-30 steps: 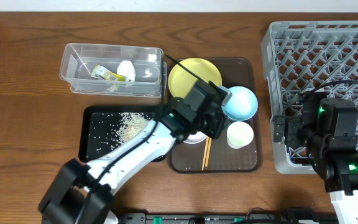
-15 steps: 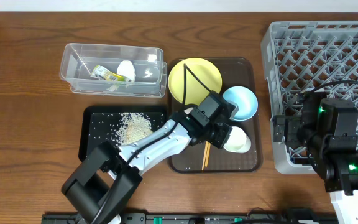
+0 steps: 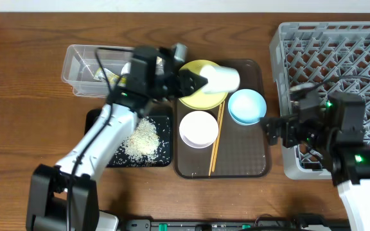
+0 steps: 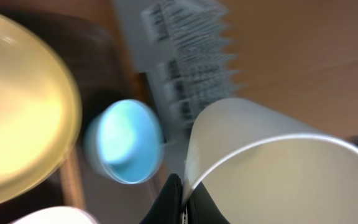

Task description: Sort waste into correct bins and load items into the dishwasher rack

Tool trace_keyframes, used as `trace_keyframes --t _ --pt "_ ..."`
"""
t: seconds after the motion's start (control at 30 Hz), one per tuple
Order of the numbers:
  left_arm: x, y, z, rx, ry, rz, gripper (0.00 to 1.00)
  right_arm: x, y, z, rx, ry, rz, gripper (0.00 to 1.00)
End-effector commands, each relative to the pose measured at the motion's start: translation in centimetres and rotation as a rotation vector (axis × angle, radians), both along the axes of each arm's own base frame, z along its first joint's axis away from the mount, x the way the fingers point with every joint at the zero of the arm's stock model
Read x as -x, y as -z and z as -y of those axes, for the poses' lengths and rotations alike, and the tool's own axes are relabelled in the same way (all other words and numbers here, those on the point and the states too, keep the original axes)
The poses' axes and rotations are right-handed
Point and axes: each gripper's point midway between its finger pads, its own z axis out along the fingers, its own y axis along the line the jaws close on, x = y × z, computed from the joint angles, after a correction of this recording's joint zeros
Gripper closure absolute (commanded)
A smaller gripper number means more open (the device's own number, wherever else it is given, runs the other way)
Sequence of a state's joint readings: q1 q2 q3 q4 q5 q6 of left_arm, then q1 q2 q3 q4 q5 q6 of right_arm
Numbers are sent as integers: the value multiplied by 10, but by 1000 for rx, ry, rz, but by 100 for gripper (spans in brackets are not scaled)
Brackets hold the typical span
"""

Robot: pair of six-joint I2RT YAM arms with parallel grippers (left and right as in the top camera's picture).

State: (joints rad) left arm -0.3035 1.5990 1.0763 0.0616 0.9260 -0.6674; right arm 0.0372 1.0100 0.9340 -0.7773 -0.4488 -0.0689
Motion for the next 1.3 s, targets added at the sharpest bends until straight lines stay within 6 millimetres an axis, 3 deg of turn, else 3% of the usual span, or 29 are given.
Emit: trace_keyframes --t 0.0,0.2,0.47,0.8,0.9,1.07,1.27 --pt "40 -28 9 223 254 -205 94 18 -27 -59 -237 -377 69 1" --pt "67 -38 14 284 408 -243 94 9 -56 -87 -433 -619 220 1" --pt "79 -41 22 294 463 -269 94 15 -85 -99 -572 -822 367 2" --pt "79 -41 22 295 454 -310 94 20 -84 -104 -578 -836 349 10" --pt "80 -41 22 297 453 -328 94 18 -83 -104 -569 -830 352 18" --pt "84 -42 26 297 464 -349 94 13 -80 -104 -544 -808 355 20" --pt "90 -42 31 294 484 -353 94 10 -78 -103 -530 -794 355 31"
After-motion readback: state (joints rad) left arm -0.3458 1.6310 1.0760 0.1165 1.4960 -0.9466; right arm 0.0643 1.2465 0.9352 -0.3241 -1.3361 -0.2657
